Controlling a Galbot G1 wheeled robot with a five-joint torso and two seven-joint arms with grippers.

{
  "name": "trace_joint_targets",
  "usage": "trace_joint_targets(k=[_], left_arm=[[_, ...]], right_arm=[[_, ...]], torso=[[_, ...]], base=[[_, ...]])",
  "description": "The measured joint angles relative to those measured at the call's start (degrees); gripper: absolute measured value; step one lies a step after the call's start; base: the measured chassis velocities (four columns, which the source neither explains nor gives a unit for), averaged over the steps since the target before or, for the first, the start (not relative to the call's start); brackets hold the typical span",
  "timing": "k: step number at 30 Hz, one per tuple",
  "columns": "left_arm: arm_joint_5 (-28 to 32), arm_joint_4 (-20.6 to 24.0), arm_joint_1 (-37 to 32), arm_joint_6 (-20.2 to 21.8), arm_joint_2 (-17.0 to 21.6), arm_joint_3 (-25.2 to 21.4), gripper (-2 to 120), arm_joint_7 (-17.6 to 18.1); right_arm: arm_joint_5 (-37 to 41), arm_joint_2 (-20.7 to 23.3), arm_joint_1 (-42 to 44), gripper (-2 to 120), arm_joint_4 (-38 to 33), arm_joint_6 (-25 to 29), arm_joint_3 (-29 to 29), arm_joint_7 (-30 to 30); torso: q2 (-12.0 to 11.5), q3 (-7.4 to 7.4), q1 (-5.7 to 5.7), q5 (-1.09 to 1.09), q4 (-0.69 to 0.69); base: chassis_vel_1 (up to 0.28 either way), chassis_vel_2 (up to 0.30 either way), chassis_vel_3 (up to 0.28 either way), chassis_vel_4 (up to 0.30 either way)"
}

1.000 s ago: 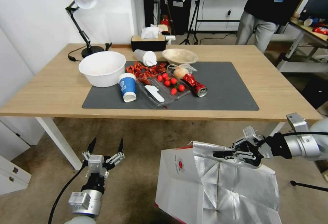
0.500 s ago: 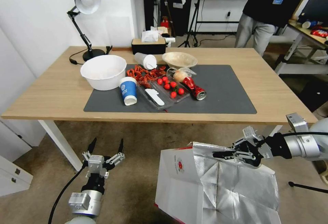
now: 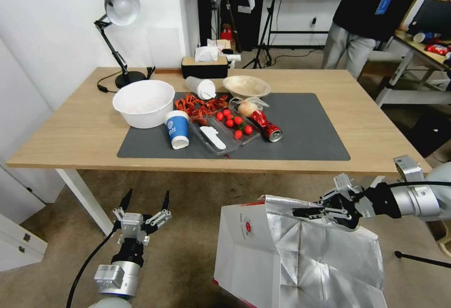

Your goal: Pick up the food delivery bag from the floor and place it on the table.

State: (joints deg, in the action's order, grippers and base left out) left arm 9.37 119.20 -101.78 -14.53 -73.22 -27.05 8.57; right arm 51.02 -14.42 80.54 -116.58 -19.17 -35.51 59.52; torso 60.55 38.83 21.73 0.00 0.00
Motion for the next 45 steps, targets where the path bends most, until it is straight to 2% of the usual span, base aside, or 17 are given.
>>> trace_joint_targets(k=[9,14,29,36,38,39,40,42,45], left_arm=[[0.4,0.4,-0.9,0.9,0.0,-0.4,100,-1.0],[1.1,0.1,-1.3,-1.9,-0.1,-0.4,100,-1.7],[1.7,1.5,-1.7,-0.5,0.2,-1.0,100,-2.8],[1.8,1.5,-1.7,-0.7,0.5,-1.1,100,-2.7],[2.2,1.7,-1.7,-1.4,0.6,-1.3,100,-2.7],[2.2,1.7,-1.7,-1.4,0.6,-1.3,100,-2.7],[2.3,1.7,-1.7,-1.5,0.6,-1.3,100,-2.7],[2.4,1.7,-1.7,-1.9,0.6,-1.3,100,-2.7],[2.3,1.6,-1.6,-2.0,0.4,-1.2,100,-2.6]], right_arm=[[0.1,-0.2,0.0,0,-0.1,0.1,0.0,-0.4],[0.1,-0.2,0.0,0,0.0,0.2,0.0,-0.4],[0.2,-0.8,0.4,0,-0.7,0.3,-0.5,-0.3],[2.9,-1.1,0.4,0,-1.5,0.0,-2.2,-1.8],[7.5,-1.2,0.8,0,-3.2,-0.9,-3.7,-7.3],[7.5,-1.2,0.8,0,-3.2,-0.9,-3.7,-7.3],[10.1,-1.2,0.9,0,-3.9,-1.2,-4.5,-10.0],[17.6,-0.7,1.3,0,-4.7,-2.1,-8.9,-16.0],[21.6,-0.2,1.5,0,-4.7,-2.4,-11.0,-18.1]], torso=[[2.9,1.61,1.29,0.01,0.00],[4.2,2.38,1.87,0.00,0.00],[4.3,2.43,1.90,0.00,0.00],[4.1,2.34,1.82,0.00,0.00],[4.1,2.29,1.79,0.01,0.00],[4.1,2.29,1.79,0.01,0.00],[4.0,2.27,1.77,0.00,0.00],[4.0,2.24,1.74,0.00,0.00],[3.9,2.22,1.73,-0.01,0.00]], base=[[0.000,0.000,0.000,0.000],[0.000,0.000,0.000,0.000],[0.000,0.000,0.000,0.000],[0.000,0.000,0.000,0.000],[0.000,0.000,0.000,0.000],[0.000,0.000,0.000,0.000],[0.000,0.000,0.000,0.000],[0.000,0.000,0.000,0.000],[0.000,0.000,0.000,0.000]])
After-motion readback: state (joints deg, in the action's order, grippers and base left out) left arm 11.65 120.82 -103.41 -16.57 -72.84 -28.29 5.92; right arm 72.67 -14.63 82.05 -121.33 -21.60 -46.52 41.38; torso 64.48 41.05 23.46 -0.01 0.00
